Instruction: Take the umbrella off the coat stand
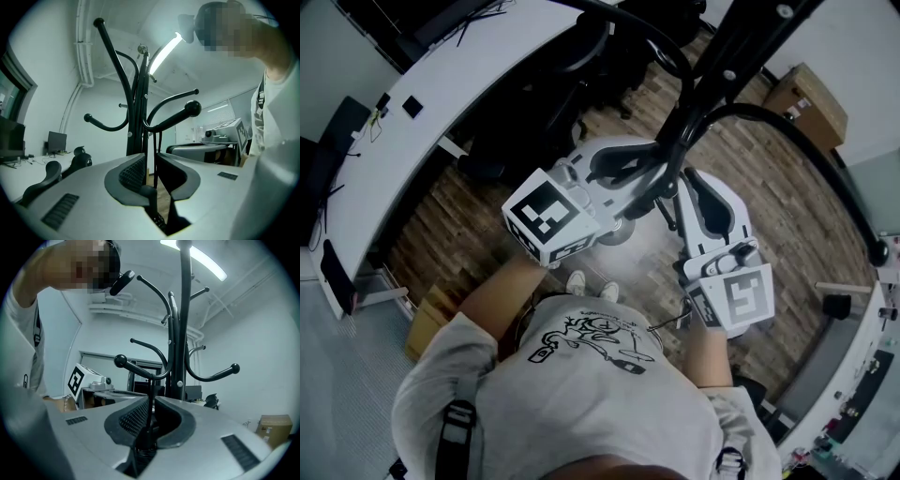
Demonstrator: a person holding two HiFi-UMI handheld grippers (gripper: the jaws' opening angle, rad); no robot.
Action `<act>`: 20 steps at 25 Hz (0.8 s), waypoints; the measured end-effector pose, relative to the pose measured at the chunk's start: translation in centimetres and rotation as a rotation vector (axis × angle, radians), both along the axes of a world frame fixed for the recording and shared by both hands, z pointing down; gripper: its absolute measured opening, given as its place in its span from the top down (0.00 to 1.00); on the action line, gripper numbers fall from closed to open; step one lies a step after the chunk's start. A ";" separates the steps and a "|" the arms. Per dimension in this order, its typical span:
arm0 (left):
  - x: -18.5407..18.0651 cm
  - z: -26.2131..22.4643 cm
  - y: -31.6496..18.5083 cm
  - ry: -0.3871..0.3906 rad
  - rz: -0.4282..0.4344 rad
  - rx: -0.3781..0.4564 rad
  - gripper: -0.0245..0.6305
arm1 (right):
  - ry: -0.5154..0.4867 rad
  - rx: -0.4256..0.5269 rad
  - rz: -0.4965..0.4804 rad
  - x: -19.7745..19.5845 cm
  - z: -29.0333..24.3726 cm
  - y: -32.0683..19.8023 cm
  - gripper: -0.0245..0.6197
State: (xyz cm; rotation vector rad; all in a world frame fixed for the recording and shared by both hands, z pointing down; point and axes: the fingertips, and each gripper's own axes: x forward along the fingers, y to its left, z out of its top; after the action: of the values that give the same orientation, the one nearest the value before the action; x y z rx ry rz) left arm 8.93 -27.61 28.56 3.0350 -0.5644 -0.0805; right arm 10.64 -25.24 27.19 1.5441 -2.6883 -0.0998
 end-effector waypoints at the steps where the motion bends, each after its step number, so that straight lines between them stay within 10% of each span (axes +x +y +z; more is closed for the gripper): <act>1: 0.1 0.1 0.0 0.000 0.004 0.001 0.83 | -0.002 -0.001 -0.003 -0.1 0.0 -0.1 0.88; 20: -0.1 0.2 0.3 0.001 0.013 0.001 0.93 | -0.042 -0.007 -0.050 -1.1 0.3 -1.9 0.92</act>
State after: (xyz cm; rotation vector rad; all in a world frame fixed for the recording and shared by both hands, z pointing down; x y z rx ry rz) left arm 8.84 -27.33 28.72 3.0393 -0.5450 -0.0824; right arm 9.58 -27.10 27.54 1.4947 -2.7570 -0.0597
